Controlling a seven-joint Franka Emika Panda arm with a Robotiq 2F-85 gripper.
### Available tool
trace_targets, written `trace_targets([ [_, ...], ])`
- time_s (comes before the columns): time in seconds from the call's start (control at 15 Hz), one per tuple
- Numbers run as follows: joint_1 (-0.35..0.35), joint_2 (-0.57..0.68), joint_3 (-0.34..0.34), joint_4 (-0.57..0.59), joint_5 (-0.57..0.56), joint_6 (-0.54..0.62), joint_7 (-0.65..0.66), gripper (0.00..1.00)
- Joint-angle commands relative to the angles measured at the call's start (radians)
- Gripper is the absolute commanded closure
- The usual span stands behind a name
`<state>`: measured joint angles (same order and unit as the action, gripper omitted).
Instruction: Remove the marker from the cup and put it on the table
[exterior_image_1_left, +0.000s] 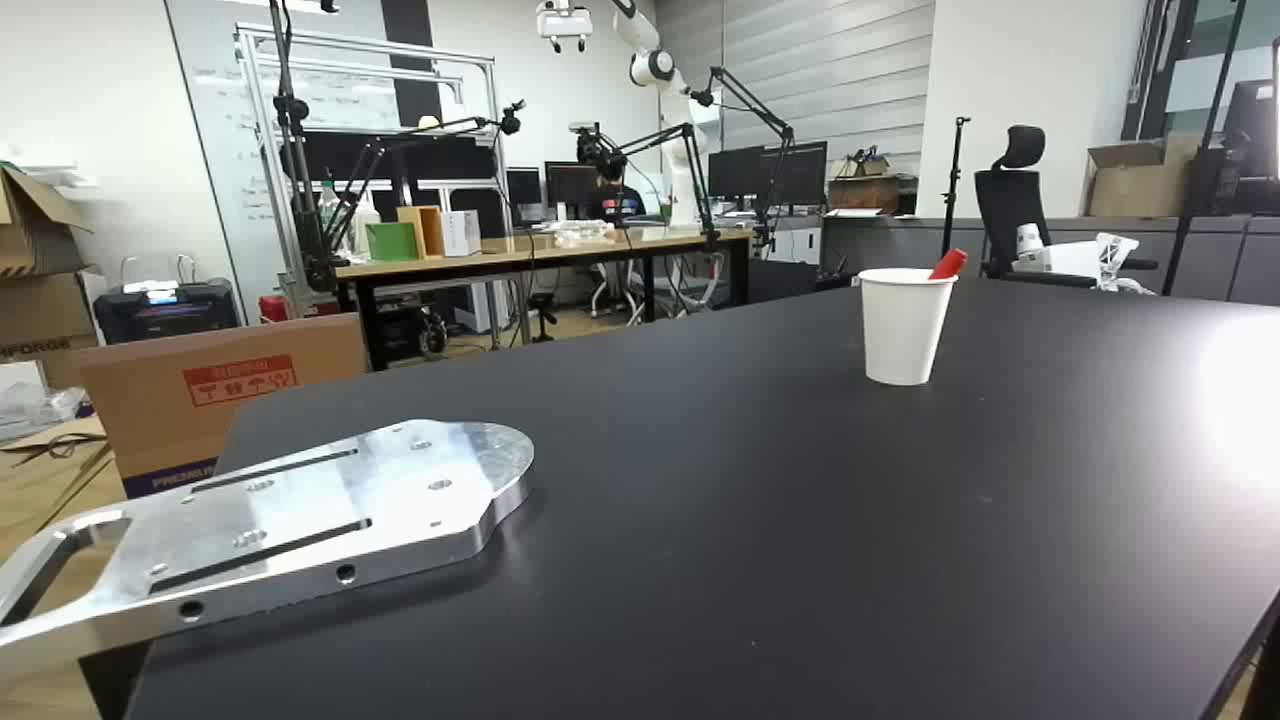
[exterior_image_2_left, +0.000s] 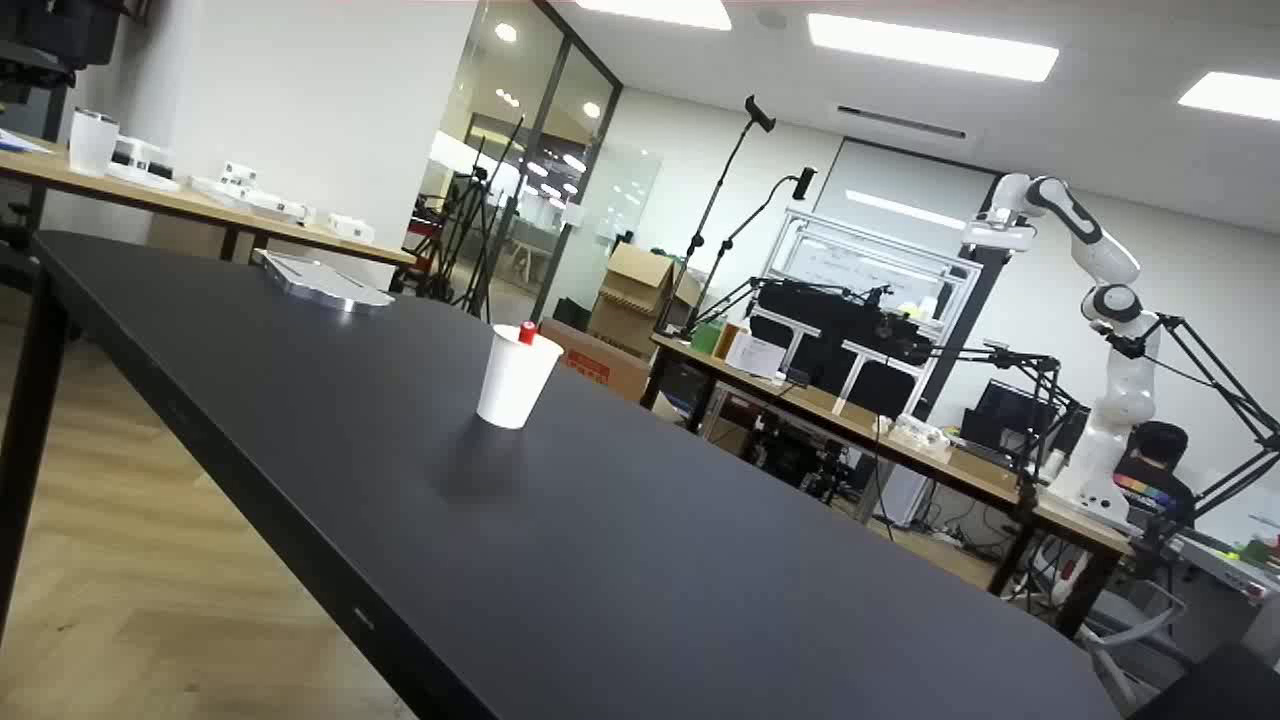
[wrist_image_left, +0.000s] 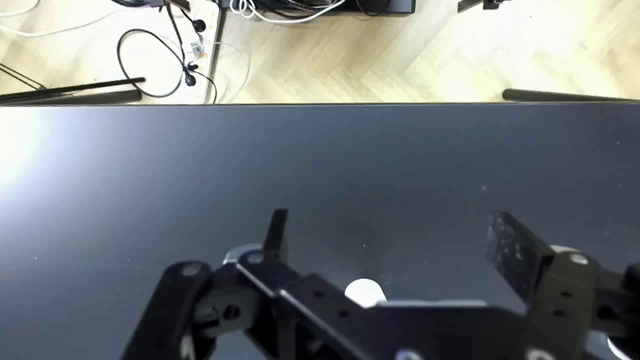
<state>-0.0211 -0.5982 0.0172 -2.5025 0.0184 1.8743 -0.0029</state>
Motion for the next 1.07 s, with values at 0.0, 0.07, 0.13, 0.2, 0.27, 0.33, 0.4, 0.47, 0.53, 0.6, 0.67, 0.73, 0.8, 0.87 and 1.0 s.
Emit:
trace_targets([
  [0.0, 0.008, 0.001, -0.007, 0.002, -0.004, -0.002, 0.003, 0.0],
  [0.07, 0.008, 0.001, -0.007, 0.002, -0.004, -0.002, 0.003, 0.0],
  [0.13, 0.008, 0.001, -0.007, 0.002, -0.004, -0.002, 0.003, 0.0],
  [0.2, 0.008, 0.001, -0.007, 0.002, -0.004, -0.002, 0.003, 0.0],
  [0.27, 0.008, 0.001, -0.007, 0.002, -0.004, -0.002, 0.003, 0.0],
  [0.33, 0.008, 0.001, -0.007, 0.002, -0.004, -0.002, 0.003, 0.0],
  [0.4, 0.008, 0.001, -0.007, 0.002, -0.004, -0.002, 0.003, 0.0],
  [0.47, 0.008, 0.001, -0.007, 0.002, -0.004, -0.002, 0.003, 0.0],
  [0.53, 0.008, 0.001, -0.007, 0.002, -0.004, -0.002, 0.003, 0.0],
  [0.6, 0.008, 0.001, -0.007, 0.002, -0.004, -0.002, 0.003, 0.0],
  [0.67, 0.008, 0.001, -0.007, 0.002, -0.004, -0.002, 0.003, 0.0],
  [0.73, 0.008, 0.001, -0.007, 0.002, -0.004, -0.002, 0.003, 0.0],
  [0.8, 0.008, 0.001, -0.007, 0.002, -0.004, -0.002, 0.003, 0.0],
  [0.87, 0.008, 0.001, -0.007, 0.002, -0.004, -0.002, 0.003, 0.0],
  [1.0, 0.0, 0.03, -0.015, 0.017, -0.019, 0.035, -0.012, 0.0],
])
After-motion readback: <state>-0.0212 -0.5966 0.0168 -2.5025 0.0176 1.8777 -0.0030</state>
